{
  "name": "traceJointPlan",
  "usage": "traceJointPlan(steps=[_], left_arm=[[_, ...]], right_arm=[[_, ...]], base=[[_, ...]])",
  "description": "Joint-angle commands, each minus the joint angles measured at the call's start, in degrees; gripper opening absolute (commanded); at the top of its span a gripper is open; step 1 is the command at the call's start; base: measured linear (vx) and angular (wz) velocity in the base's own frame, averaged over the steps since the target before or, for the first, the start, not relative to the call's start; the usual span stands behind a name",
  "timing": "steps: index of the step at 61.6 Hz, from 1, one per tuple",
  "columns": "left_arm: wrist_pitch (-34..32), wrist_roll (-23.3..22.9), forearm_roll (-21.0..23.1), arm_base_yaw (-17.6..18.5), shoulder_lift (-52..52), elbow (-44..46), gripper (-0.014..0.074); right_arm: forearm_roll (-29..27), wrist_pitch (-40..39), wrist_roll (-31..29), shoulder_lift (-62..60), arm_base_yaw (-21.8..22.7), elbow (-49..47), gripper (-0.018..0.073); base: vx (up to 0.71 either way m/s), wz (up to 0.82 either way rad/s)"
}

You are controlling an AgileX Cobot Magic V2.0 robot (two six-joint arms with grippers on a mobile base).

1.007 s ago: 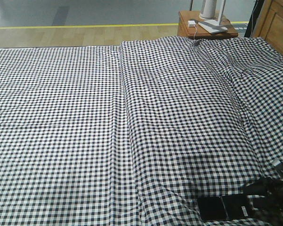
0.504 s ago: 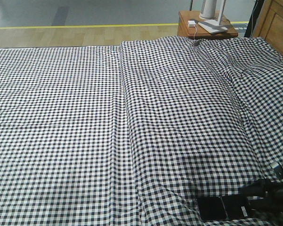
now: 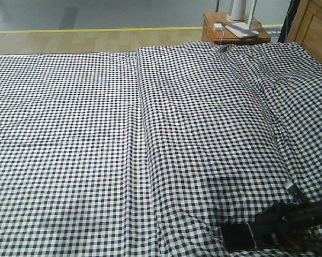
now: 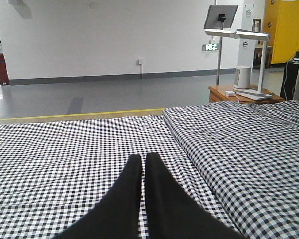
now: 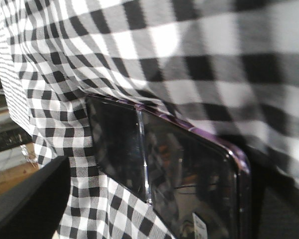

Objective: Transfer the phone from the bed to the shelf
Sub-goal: 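Lower the right gripper over the black phone on the gingham bed, then close the right gripper on the phone's edge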

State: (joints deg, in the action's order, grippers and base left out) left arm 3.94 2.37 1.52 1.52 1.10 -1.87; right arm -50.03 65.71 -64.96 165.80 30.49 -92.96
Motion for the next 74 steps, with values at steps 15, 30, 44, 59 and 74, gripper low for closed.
traceJointPlan(steps=[15, 30, 44, 59, 74], left_arm=[[-4.32, -0.50, 0.60, -0.11, 0.45, 1.38, 0.0001], [-4.32, -0.50, 0.60, -0.11, 0.45, 1.38, 0.0001], [-4.32, -0.50, 0.60, -0.11, 0.45, 1.38, 0.0001], [-4.32, -0.50, 0.60, -0.11, 0.45, 1.38, 0.0001], [-4.32, -0.50, 0.60, -0.11, 0.45, 1.38, 0.0001]], right_arm=[[1.93, 8.12, 1.68, -2.85, -3.04, -0.35, 0.0507], [4.34, 8.12, 2.19, -2.85, -2.86, -0.35, 0.0199], [4.61, 8.13, 1.97, -4.78, -2.86, -0.21, -0.0013], [4.54, 8.18, 2.76, -9.99, -2.91, -0.17, -0.0004], [0.99, 8.18, 0.38, -18.76, -2.91, 5.64, -0.0003]], base=[[0.00, 0.00], [0.00, 0.00], [0.00, 0.00], [0.00, 0.00], [0.00, 0.00]])
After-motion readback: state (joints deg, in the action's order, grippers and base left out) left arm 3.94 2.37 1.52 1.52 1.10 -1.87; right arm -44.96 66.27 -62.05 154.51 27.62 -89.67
